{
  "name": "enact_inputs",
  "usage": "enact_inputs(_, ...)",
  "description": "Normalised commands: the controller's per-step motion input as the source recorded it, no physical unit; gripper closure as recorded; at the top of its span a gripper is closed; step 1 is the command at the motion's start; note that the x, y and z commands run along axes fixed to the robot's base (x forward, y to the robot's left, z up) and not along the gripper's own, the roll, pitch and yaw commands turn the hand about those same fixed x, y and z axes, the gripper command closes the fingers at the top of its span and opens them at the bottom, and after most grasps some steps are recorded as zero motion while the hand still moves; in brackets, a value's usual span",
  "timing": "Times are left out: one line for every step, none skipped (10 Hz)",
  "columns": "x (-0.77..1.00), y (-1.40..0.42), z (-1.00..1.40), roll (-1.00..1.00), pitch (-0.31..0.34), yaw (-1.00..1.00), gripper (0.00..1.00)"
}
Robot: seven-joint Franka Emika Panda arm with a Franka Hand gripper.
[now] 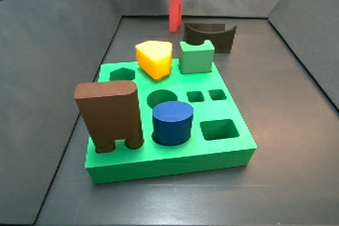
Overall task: Pick up the double-square object. Move up. Move to above the board. Insert the double-square object.
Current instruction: Pick up the double-square object.
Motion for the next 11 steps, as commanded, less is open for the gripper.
enact_inputs(0.01, 0.29, -0.15, -0.31, -0.179, -0.21, 0.0)
enact_inputs(0.04, 0.21, -0.1, -0.31, -0.203, -0.17, 0.0)
enact_inputs(0.0, -0.02, 0.0, 0.04, 0.0, 0.0, 0.0)
enact_inputs(0.0, 0.0, 0.0, 0.0, 0.0, 0.0, 0.0)
enact_inputs(0.0, 0.0, 0.0, 0.0, 0.0, 0.0, 1.0)
enact_inputs(0.0, 0.0, 0.0, 0.0, 0.0, 0.0, 1.0)
enact_inputs(0.0, 0.0, 0.0, 0.0, 0.0, 0.0, 1.0)
enact_inputs(0.0, 0.0, 0.0, 0.0, 0.0, 0.0, 1.0)
enact_inputs(0.0, 0.0, 0.0, 0.0, 0.0, 0.0, 1.0)
enact_inputs(0.0, 0.0, 0.0, 0.0, 0.0, 0.0, 1.0)
enact_inputs(0.0, 0.0, 0.0, 0.0, 0.0, 0.0, 1.0)
